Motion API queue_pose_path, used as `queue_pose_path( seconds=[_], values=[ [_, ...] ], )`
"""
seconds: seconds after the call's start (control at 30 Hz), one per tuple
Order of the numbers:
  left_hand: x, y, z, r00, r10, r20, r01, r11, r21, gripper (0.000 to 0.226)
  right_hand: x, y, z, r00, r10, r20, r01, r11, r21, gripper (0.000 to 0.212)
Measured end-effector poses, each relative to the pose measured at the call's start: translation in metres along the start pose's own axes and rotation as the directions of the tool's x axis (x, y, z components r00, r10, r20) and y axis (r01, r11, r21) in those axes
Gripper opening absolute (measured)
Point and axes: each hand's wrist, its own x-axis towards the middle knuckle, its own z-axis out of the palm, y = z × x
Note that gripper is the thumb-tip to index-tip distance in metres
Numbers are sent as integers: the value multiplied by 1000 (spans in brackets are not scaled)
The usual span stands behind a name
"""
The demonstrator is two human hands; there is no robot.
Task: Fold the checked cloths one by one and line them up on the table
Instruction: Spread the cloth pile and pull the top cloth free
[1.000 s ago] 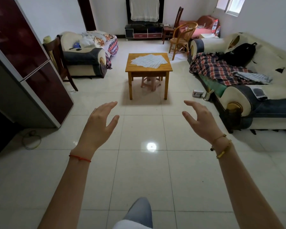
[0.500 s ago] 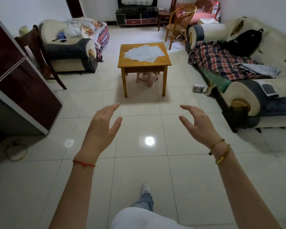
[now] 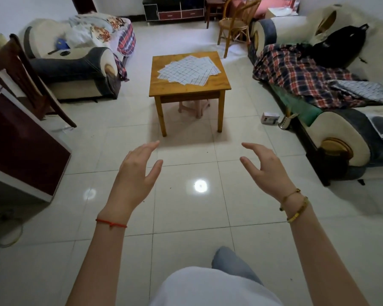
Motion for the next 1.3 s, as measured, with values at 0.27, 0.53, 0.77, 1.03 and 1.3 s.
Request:
queue_pose_path(
  seconds=[0.27,0.53,0.77,1.03,1.3],
  values=[
    [125,-18,34,1000,-27,-2,27,999,20,50,124,44,16,1000,11,15,-11,1000,8,43],
    [302,-9,54,996,-24,-80,26,999,26,49,303,81,-4,999,-31,15,31,999,26,43],
    [403,-30,70,990,-104,-97,106,994,23,48,432,104,3,994,-96,56,96,995,13,42],
    [514,-76,96,981,-174,-90,176,984,8,48,558,132,48,988,-87,126,85,996,20,42],
    [683,-145,129,987,-142,-72,141,990,-20,48,717,150,96,985,-79,151,71,996,54,41]
  ],
)
